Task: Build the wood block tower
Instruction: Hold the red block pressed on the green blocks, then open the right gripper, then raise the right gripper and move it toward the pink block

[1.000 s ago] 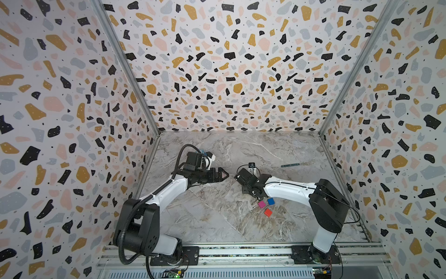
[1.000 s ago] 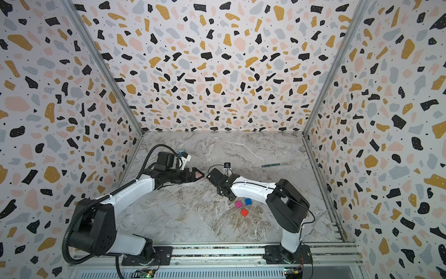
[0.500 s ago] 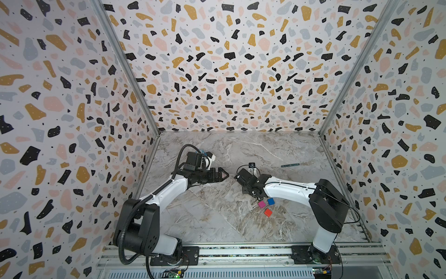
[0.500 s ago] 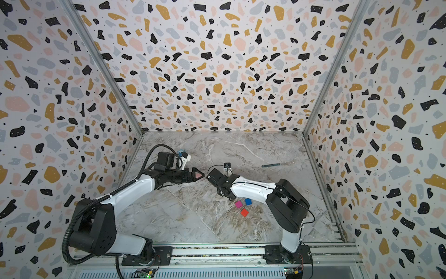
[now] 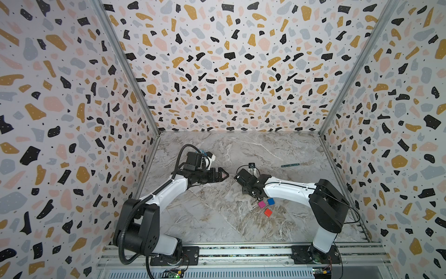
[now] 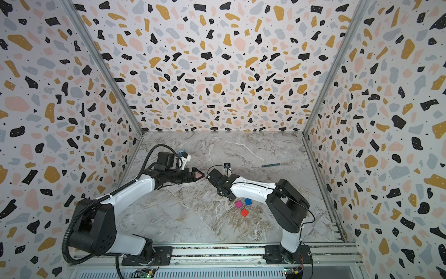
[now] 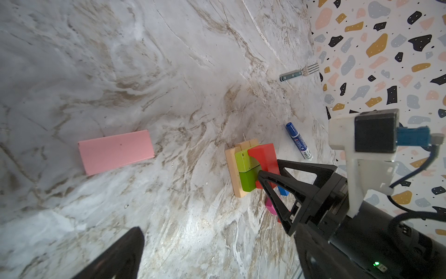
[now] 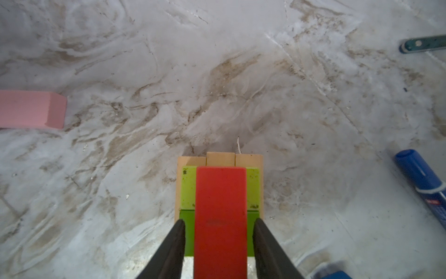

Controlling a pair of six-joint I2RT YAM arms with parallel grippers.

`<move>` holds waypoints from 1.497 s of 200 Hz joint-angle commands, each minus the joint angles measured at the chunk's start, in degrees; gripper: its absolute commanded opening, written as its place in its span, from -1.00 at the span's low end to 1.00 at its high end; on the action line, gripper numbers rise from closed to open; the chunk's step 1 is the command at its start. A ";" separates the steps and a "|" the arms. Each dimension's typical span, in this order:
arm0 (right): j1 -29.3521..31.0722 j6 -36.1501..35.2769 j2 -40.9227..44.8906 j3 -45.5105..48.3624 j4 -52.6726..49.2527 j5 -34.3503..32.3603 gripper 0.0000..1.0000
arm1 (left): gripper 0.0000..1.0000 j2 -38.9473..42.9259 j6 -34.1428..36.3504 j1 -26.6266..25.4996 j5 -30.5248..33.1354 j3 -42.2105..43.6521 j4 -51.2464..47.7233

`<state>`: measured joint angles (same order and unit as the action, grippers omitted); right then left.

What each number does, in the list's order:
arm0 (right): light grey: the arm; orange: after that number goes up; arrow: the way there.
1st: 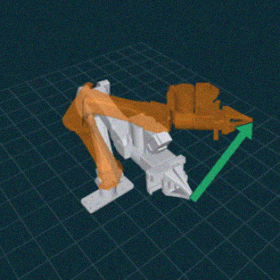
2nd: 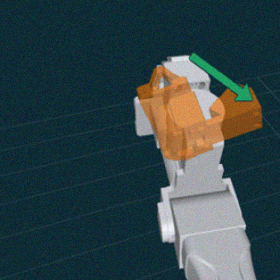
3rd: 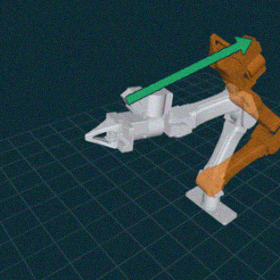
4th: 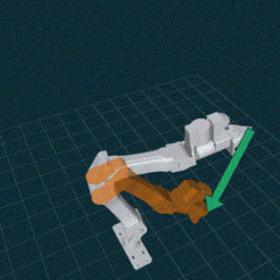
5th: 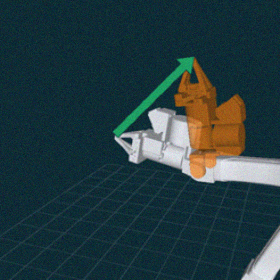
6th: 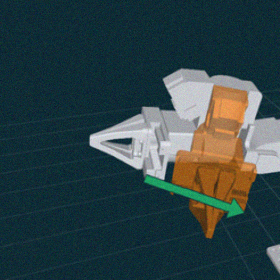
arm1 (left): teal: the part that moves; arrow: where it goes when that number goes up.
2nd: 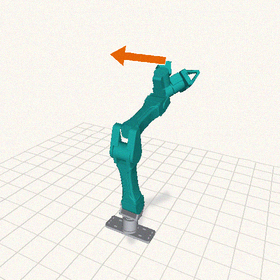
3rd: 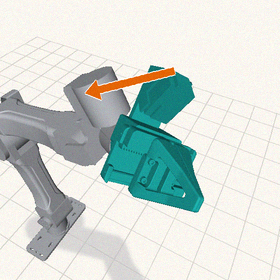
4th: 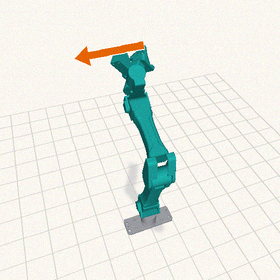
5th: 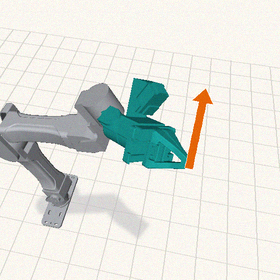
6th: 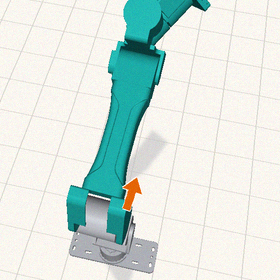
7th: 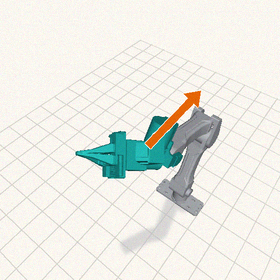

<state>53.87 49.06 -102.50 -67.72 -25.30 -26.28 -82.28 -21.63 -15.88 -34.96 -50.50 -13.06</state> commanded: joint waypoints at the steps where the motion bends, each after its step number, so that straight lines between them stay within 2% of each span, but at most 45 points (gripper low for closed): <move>1: 0.36 0.60 0.68 -0.96 -1.51 -1.13 0.02 | 0.97 0.77 0.98 -0.25 0.13 -0.30 0.14; 32: 0.36 0.52 1.10 -1.08 -1.62 -1.23 0.11 | 0.97 0.76 1.00 -0.29 0.20 -0.32 0.08; 52: 0.45 0.09 2.35 -0.92 -1.51 -1.23 0.24 | 0.97 0.98 0.97 -0.27 0.52 -0.38 0.05; 76: 0.45 -1.28 4.39 -1.16 -1.66 -1.42 0.49 | 0.97 1.04 1.05 -0.18 0.82 -0.56 -0.02; 120: 0.69 -7.59 9.89 -1.28 -0.80 -1.06 0.72 | 0.97 0.97 1.16 0.93 1.56 -0.65 -0.43; 155: 0.08 -17.05 12.85 -2.64 0.73 0.36 0.80 | 0.96 0.81 0.67 3.23 1.69 -0.57 -0.30; 232: -1.48 -42.78 12.55 -5.18 8.82 14.94 0.80 | 0.96 1.56 -0.49 7.65 2.21 -0.15 0.39; 250: -1.81 -45.46 11.17 -5.83 10.55 15.75 0.76 | 0.96 1.58 -0.91 8.55 2.61 0.09 0.65; 269: -2.63 -48.97 9.04 -7.43 11.01 21.97 0.77 | 0.97 1.14 -0.83 10.21 4.26 -0.14 -0.71; 299: -2.71 -54.44 4.60 -10.16 11.79 24.40 0.78 | 0.97 1.00 -2.19 13.33 3.86 0.31 0.06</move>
<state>51.46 1.65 -95.26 -74.91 -14.41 -6.42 -82.28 -22.57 -4.60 -31.77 -50.50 -13.34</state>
